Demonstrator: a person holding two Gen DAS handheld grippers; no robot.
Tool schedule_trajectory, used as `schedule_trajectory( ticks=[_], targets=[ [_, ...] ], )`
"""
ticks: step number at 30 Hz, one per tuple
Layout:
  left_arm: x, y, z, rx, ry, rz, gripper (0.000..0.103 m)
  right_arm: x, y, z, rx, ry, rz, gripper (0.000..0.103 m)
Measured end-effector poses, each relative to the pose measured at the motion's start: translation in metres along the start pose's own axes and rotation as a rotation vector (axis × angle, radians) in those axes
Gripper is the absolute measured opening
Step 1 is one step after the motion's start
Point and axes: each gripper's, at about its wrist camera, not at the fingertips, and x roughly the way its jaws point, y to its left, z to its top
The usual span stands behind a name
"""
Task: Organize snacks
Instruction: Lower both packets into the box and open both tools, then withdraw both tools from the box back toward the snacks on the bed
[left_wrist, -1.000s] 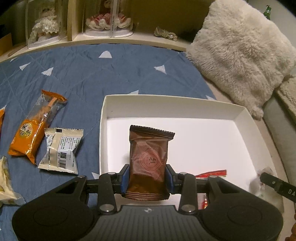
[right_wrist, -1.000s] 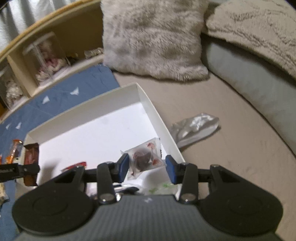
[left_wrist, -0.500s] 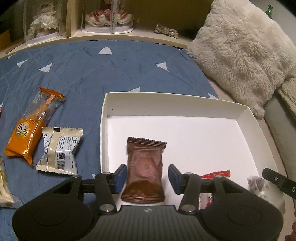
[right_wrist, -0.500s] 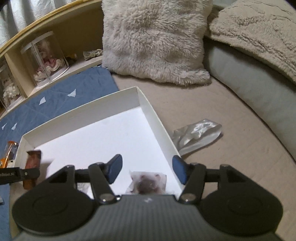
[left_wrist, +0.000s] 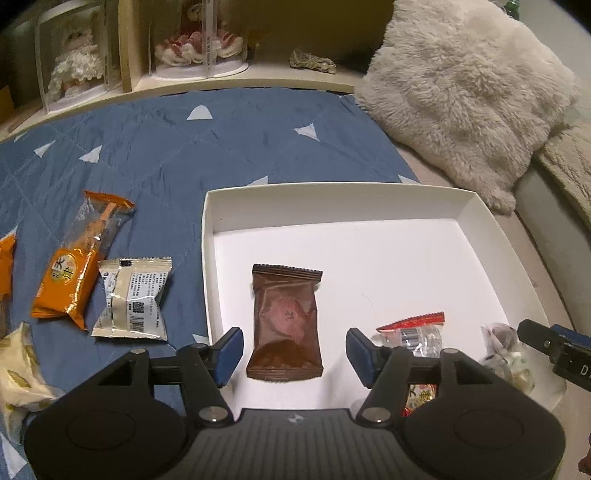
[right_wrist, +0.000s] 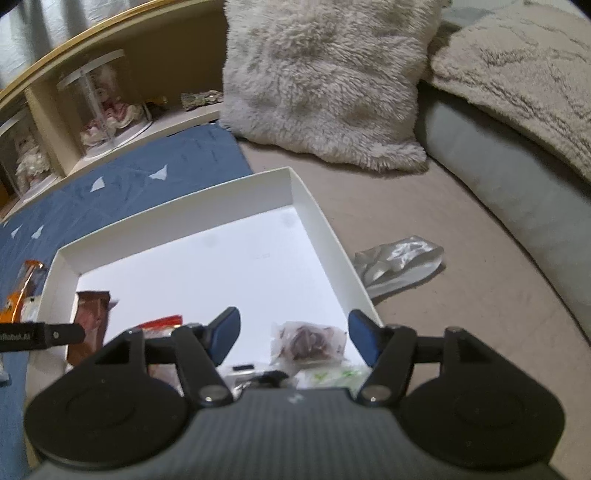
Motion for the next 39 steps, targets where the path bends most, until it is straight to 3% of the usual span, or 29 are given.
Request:
schedule_trajectory(
  ticks=[11, 17, 23, 28, 30, 39],
  targets=[
    [-0.027, -0.002, -0.012, 0.018, -0.009, -0.013, 0.064, -0.03, 0.008, -0.008, -0.014, -0.021, -0.01, 0.075],
    [-0.041, 0.0, -0.021, 0.026, -0.014, -0.012, 0.07, -0.047, 0.015, -0.011, -0.031, -0.037, 0.003, 0.076],
    [-0.057, 0.007, -0.027, 0.029, -0.038, 0.004, 0.083, -0.066, 0.027, -0.012, -0.064, -0.065, -0.004, 0.084],
    [-0.071, 0.013, -0.033, 0.041, -0.064, 0.005, 0.101, -0.077, 0.033, -0.016, -0.08, -0.078, -0.004, 0.096],
    [-0.077, 0.016, -0.034, 0.042, -0.075, -0.001, 0.102, -0.08, 0.036, -0.016, -0.088, -0.082, -0.004, 0.102],
    [-0.1, 0.034, -0.039, 0.035, -0.119, 0.007, 0.103, -0.089, 0.052, -0.02, -0.123, -0.092, -0.002, 0.102]
  ],
)
